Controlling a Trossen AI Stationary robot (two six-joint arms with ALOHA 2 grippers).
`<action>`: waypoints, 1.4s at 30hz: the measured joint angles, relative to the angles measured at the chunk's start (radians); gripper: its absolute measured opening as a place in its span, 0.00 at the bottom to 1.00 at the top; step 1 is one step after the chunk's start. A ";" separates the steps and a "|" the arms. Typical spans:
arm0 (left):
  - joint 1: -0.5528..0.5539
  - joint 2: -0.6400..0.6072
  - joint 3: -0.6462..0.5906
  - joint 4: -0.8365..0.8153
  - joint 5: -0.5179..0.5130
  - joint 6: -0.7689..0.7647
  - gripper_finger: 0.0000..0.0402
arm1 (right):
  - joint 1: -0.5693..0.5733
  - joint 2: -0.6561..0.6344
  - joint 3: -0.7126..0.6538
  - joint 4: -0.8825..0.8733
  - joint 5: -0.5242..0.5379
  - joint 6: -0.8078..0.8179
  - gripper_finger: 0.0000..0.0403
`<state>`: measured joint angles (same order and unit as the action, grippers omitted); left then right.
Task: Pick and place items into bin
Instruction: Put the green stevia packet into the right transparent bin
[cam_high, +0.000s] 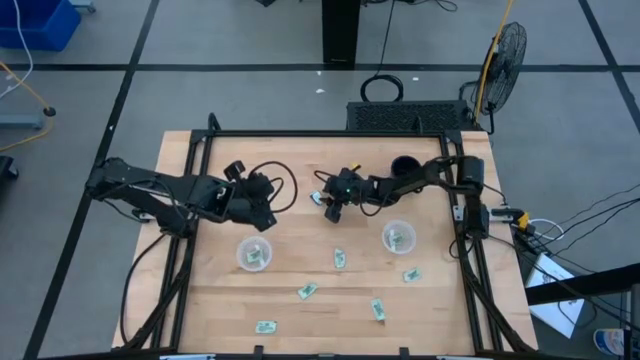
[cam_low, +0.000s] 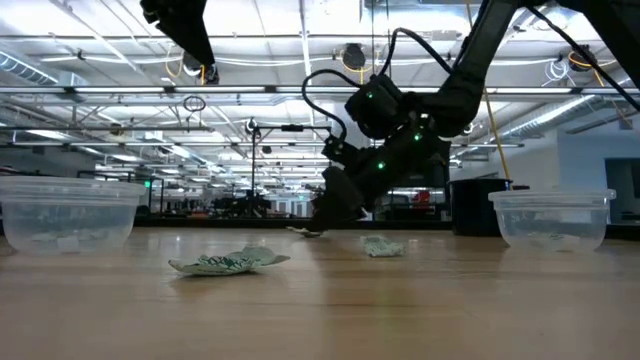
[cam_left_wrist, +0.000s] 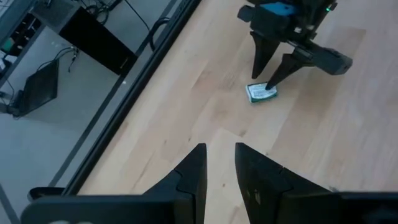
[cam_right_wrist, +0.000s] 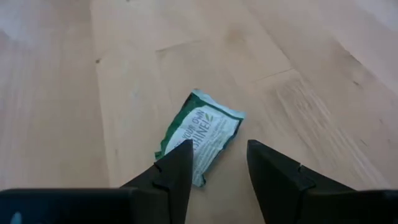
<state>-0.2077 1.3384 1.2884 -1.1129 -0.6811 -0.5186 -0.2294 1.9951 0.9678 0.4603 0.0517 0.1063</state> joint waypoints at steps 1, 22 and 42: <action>0.000 0.000 0.000 0.000 0.000 0.000 0.22 | -0.001 0.001 0.000 -0.001 0.003 -0.001 0.36; 0.000 0.000 0.000 0.000 0.010 -0.010 0.22 | 0.079 -0.269 0.000 -0.319 0.025 -0.152 0.00; 0.005 0.000 0.000 0.015 -0.001 -0.010 0.22 | 0.472 -0.820 -0.148 -1.284 0.176 0.368 0.00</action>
<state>-0.2024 1.3384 1.2881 -1.0976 -0.6823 -0.5282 0.2423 1.1751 0.8197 -0.8240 0.2281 0.4741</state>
